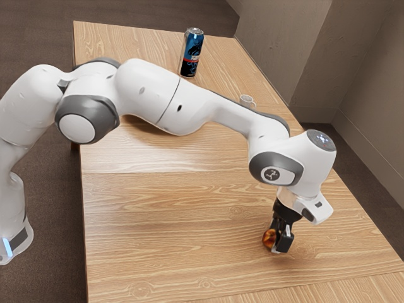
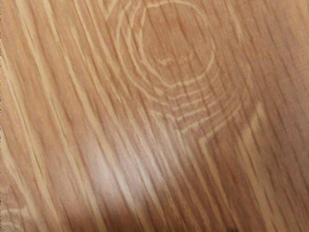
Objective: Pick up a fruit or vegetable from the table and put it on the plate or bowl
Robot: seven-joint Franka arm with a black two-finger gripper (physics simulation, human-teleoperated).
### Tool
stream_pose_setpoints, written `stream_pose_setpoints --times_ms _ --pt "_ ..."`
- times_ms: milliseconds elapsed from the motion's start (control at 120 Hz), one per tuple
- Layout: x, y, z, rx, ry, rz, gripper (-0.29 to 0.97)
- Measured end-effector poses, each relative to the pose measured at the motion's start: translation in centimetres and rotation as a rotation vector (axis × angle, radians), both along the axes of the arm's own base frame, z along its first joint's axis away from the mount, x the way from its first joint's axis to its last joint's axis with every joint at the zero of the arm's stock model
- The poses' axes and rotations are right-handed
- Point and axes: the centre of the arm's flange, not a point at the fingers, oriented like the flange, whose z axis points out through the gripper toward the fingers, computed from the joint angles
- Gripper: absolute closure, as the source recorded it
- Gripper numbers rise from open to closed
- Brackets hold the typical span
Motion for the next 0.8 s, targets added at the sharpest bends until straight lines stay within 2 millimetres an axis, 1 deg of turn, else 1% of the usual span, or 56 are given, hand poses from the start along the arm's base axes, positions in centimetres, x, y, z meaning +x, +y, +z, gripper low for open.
stream_pose_setpoints --times_ms 150,275,525,800 --pt "0.1 -0.1 0.3 -0.001 -0.011 -0.002 0.27" --pt "0.1 0.0 0.7 0.006 -0.014 -0.005 0.32" --pt "-0.5 0.3 0.2 0.043 0.040 -0.007 0.35" --pt "-0.7 0.3 1.0 0.074 0.057 -0.013 0.36"
